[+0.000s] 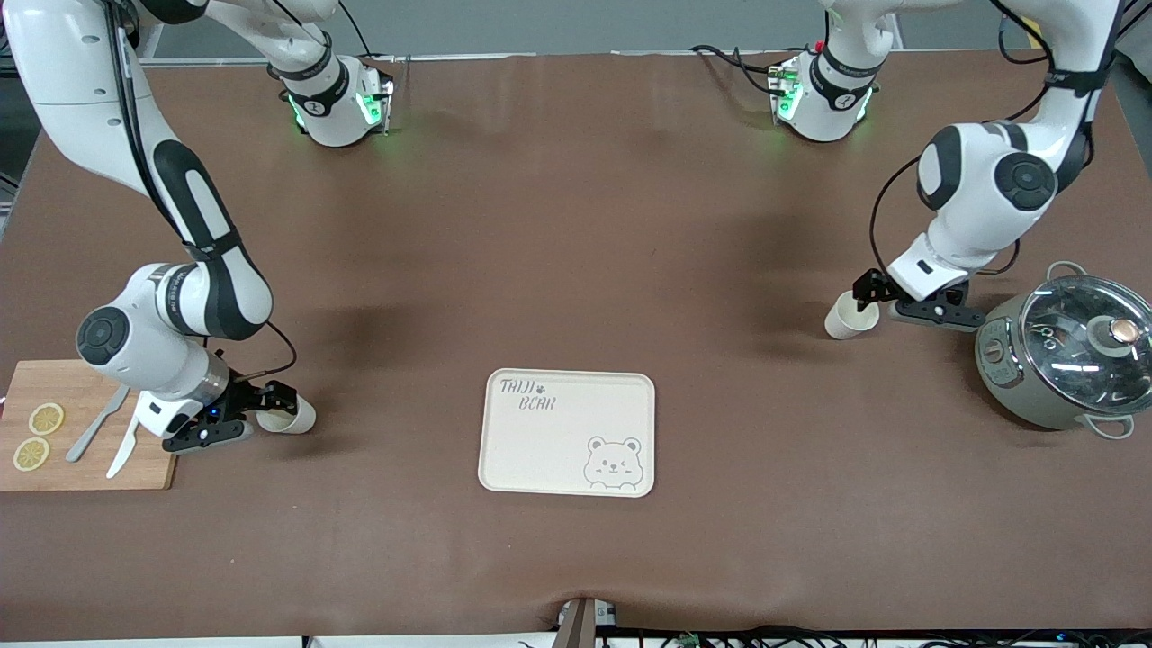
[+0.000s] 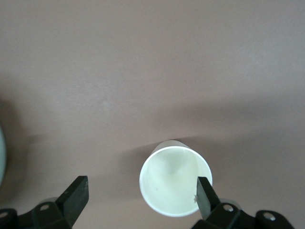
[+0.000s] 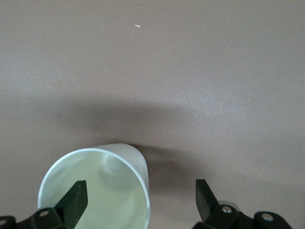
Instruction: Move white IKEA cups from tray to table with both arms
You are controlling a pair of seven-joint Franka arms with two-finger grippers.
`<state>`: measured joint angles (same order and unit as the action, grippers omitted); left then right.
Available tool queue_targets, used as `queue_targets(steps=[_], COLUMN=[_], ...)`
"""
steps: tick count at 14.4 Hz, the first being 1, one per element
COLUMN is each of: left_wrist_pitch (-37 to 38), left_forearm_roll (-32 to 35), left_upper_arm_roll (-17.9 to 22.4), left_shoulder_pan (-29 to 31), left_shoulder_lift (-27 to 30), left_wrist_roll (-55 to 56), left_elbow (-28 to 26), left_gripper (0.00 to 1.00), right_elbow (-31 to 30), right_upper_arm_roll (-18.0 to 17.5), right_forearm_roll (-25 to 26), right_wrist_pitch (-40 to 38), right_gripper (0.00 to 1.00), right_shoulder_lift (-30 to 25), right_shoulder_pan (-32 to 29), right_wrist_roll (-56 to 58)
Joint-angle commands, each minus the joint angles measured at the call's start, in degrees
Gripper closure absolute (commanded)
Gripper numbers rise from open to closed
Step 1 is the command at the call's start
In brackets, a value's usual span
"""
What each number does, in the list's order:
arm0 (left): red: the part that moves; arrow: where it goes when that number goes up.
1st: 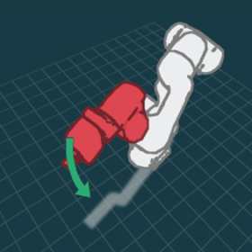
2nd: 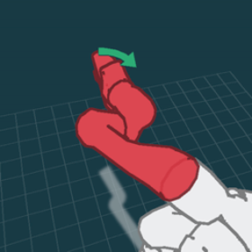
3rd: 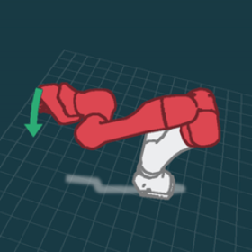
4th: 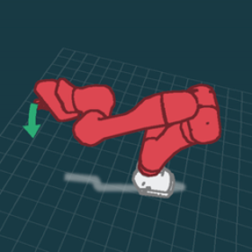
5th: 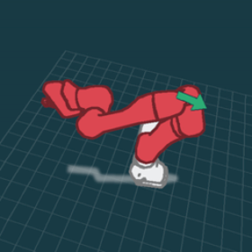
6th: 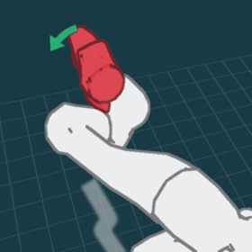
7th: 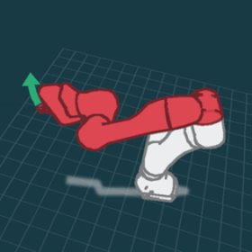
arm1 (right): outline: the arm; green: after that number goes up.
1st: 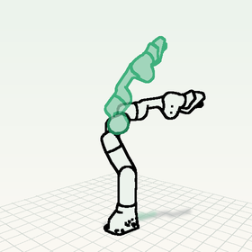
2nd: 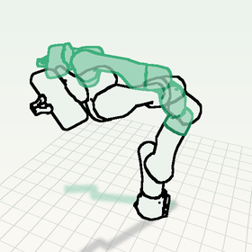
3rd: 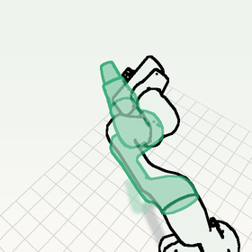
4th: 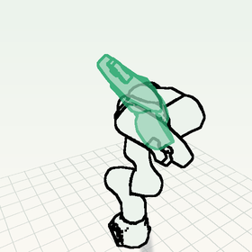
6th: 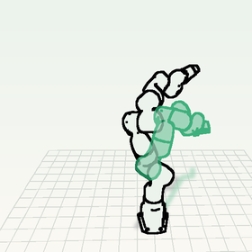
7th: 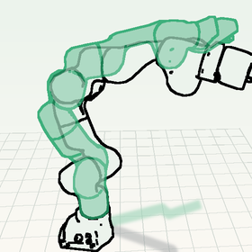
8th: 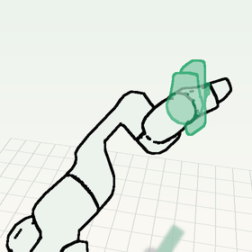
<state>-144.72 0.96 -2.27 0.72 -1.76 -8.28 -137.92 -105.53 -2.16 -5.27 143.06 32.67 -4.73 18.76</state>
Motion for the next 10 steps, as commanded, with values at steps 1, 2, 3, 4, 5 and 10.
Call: queue_targets(steps=[1, 2, 3, 4, 5, 10], left_wrist_pitch=[4.2, 4.2, 4.6, 7.0, 10.0, 23.8], left_forearm_roll=[0.4, 0.4, 0.4, 0.3, 0.3, 0.3], left_upper_arm_roll=[-0.5, -0.5, -0.4, -0.4, -0.4, -0.5], left_shoulder_pan=[0.3, 0.4, 0.4, 0.5, 0.5, -1.1], left_shoulder_lift=[2.3, 2.0, 1.5, 1.0, -0.2, -5.5], left_wrist_roll=[4.5, 5.8, 6.3, 6.3, 6.5, 13.9], left_elbow=[3.3, 5.4, 7.8, 10.6, 14.5, 32.6], left_gripper=[0.00, 0.00, 0.00, 0.00, 0.00, 0.00], right_elbow=[1.7, 3.2, 5.2, 7.4, 9.6, 22.1], right_upper_arm_roll=[-0.2, -0.2, -0.2, -0.1, 0.0, 0.1], right_forearm_roll=[-0.2, -0.2, -0.2, -0.2, -0.1, 1.3], right_wrist_pitch=[-7.6, -11.3, -15.2, -19.8, -24.1, -45.2], right_gripper=[0.00, 0.00, 0.00, 0.00, 0.00, 0.00], right_shoulder_lift=[-4.2, -5.2, -6.0, -6.8, -7.6, -10.3], right_shoulder_pan=[-0.2, -0.3, -0.3, -0.4, -0.4, 0.0], right_wrist_roll=[0.1, -0.4, -0.6, -0.7, -0.7, -7.8])
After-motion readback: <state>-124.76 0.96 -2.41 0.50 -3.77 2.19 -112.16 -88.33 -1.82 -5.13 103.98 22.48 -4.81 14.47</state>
